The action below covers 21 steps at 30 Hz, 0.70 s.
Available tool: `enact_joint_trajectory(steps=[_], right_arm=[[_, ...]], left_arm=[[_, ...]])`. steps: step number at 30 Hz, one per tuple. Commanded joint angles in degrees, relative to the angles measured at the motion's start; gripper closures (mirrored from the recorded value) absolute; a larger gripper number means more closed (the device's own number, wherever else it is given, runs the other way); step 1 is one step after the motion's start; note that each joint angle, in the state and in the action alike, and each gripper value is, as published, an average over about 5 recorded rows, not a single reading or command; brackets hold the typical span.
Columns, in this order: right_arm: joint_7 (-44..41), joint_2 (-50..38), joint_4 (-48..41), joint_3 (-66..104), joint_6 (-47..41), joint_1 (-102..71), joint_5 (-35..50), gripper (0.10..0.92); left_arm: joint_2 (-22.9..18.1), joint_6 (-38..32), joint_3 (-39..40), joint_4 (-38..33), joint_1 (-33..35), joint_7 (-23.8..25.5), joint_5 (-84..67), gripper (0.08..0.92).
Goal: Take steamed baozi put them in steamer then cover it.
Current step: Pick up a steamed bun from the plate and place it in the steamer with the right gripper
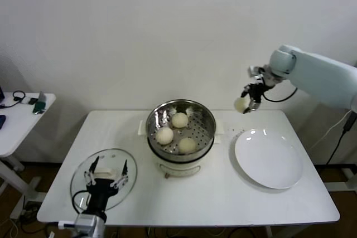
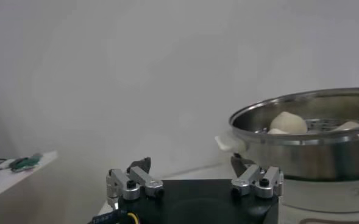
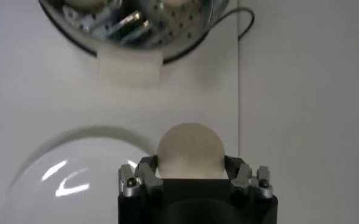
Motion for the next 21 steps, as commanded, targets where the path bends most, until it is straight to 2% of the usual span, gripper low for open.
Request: enact_joint_trajectory(steps=[1, 11, 21], right_arm=[[2.0, 9.2, 9.3, -16.4, -4.7, 14.0, 20.7, 0.310], [4.1, 17.1, 9.0, -19.3, -5.4, 9.6, 19.2, 0.304], [5.0, 23.3, 1.4, -16.6, -6.0, 2.0, 17.1, 0.305]], left_arm=[[0.3, -0.2, 1.6, -0.4, 0.5, 0.5, 0.2, 0.177], [1.8, -1.0, 2.0, -0.7, 0.8, 0.5, 0.1, 0.177], [2.3, -1.3, 1.0, -0.3, 1.0, 0.6, -0.9, 0.177]])
